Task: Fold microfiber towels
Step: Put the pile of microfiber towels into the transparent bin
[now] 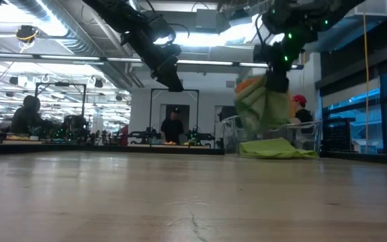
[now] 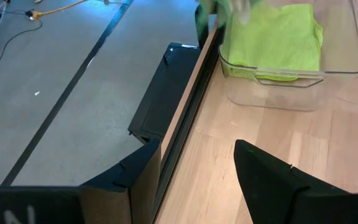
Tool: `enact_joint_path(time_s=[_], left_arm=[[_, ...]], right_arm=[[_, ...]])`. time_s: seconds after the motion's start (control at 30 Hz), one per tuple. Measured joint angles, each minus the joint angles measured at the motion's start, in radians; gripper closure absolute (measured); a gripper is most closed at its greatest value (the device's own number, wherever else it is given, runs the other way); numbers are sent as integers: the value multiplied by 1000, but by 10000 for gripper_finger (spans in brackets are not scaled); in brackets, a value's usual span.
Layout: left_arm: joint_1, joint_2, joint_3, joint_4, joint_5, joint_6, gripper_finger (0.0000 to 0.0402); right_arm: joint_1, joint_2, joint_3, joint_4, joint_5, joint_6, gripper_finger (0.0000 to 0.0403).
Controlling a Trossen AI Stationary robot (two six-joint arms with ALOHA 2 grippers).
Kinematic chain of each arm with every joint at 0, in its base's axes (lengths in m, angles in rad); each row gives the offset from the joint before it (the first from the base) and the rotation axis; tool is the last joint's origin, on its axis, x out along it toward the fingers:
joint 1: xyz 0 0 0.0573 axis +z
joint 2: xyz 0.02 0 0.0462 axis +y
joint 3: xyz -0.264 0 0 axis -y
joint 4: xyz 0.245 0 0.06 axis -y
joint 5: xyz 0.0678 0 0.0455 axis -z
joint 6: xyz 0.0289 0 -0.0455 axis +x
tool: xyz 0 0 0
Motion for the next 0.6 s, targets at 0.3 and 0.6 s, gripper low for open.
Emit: enact_joint_path(time_s=[0.3,0.6], left_arm=[[0,0,0,0,0,1,207],[0,0,0,3,0,1,207]], right_arm=[[86,15,-169,13,-20,15,370],[144,15,-276,-19,-127,69,370]])
